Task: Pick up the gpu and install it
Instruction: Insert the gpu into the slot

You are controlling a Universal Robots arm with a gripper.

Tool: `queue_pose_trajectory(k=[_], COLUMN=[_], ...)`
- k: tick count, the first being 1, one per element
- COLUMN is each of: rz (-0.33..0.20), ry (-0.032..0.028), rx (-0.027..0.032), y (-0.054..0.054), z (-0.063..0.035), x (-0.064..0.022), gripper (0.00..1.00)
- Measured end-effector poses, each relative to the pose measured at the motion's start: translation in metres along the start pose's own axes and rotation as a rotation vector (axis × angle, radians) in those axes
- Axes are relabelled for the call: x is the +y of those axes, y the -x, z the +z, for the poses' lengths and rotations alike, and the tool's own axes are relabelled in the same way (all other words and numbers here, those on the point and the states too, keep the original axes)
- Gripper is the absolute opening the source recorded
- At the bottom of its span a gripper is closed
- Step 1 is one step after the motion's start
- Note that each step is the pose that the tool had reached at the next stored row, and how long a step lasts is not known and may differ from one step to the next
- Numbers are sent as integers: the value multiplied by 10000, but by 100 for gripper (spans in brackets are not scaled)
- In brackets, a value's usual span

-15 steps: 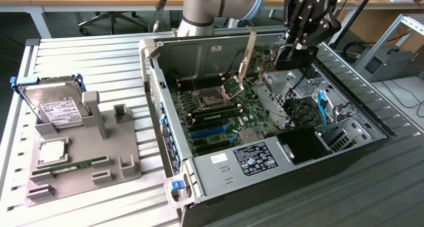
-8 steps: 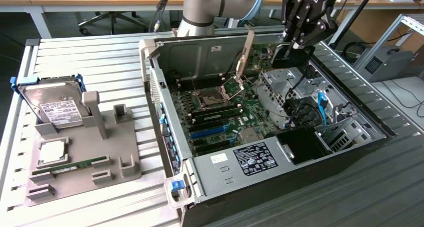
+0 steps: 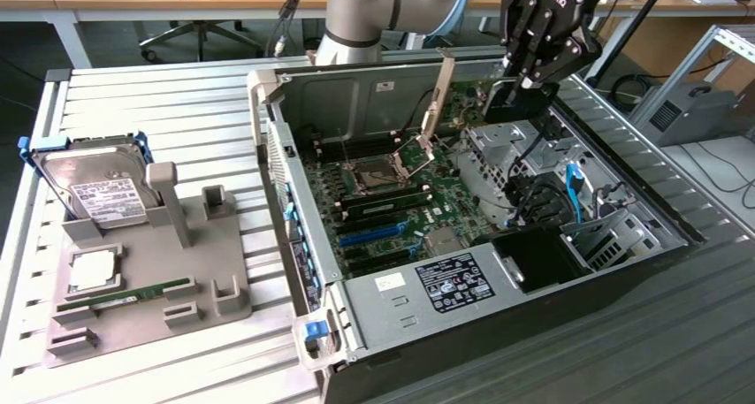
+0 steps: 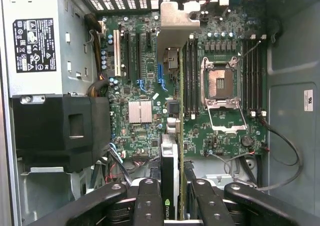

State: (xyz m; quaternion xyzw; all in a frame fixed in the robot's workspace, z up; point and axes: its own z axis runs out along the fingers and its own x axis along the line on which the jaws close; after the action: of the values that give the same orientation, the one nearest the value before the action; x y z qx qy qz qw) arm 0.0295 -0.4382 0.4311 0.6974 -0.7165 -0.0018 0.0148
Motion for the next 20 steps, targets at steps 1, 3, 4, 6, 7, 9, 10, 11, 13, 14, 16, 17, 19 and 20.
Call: queue_pose_trajectory(k=[1, 3, 4, 6, 7, 9, 10, 11, 13, 14, 16, 17, 19, 20], rz=[0, 0, 0, 0, -1, 0, 0, 0, -1, 0, 0, 0, 1, 0], ry=[0, 0, 0, 1, 1, 1, 1, 1, 1, 1, 1, 2, 2, 1], rx=[0, 0, 0, -3, 0, 0, -1, -1, -1, 0, 0, 1, 2, 0], y=[0, 0, 0, -1, -1, -1, -2, -3, -4, -4, -6, -6, -7, -8], z=[0, 0, 0, 3, 3, 7, 9, 10, 13, 14, 18, 19, 21, 23], x=[0, 0, 0, 32, 48, 124, 155, 187, 254, 283, 368, 403, 461, 487], gripper=[28, 28, 28, 28, 28, 28, 28, 28, 28, 28, 28, 28, 28, 28])
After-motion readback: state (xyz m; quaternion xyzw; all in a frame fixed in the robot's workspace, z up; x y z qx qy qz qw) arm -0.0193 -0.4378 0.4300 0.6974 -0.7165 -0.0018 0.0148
